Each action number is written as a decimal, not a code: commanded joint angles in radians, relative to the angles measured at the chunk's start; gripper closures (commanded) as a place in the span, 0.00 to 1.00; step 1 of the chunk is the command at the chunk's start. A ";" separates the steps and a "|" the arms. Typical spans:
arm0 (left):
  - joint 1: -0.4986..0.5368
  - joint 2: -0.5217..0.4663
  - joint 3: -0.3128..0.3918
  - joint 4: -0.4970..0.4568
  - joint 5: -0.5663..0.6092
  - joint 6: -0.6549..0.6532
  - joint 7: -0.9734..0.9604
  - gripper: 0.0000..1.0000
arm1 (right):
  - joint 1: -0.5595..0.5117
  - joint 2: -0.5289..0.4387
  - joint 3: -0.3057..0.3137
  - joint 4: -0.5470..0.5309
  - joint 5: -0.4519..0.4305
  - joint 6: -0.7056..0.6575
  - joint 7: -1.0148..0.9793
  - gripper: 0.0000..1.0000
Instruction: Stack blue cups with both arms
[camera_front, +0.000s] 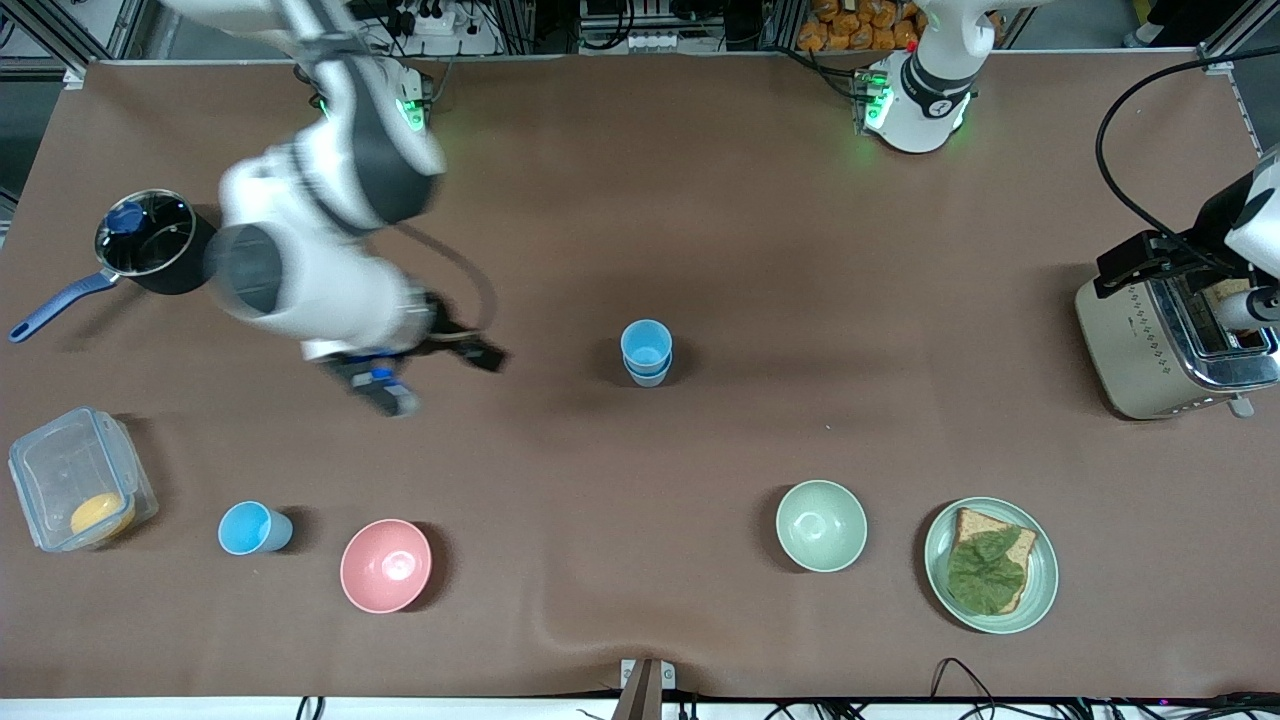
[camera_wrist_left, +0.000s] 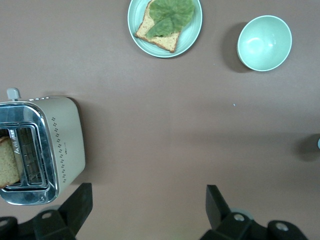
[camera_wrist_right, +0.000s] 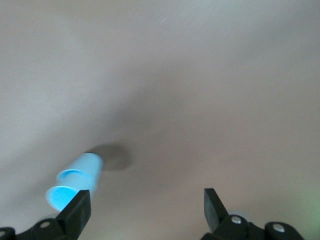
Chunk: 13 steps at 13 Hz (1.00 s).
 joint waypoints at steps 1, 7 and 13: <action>-0.004 -0.017 0.004 -0.008 -0.027 -0.009 -0.012 0.00 | -0.122 -0.079 0.024 -0.039 -0.107 -0.107 -0.284 0.00; 0.001 -0.043 -0.050 -0.008 -0.027 -0.034 -0.121 0.00 | -0.334 -0.259 0.062 -0.065 -0.228 -0.199 -0.711 0.00; -0.004 -0.047 -0.058 0.001 -0.015 -0.037 -0.182 0.00 | -0.426 -0.391 0.159 -0.099 -0.340 -0.192 -0.764 0.00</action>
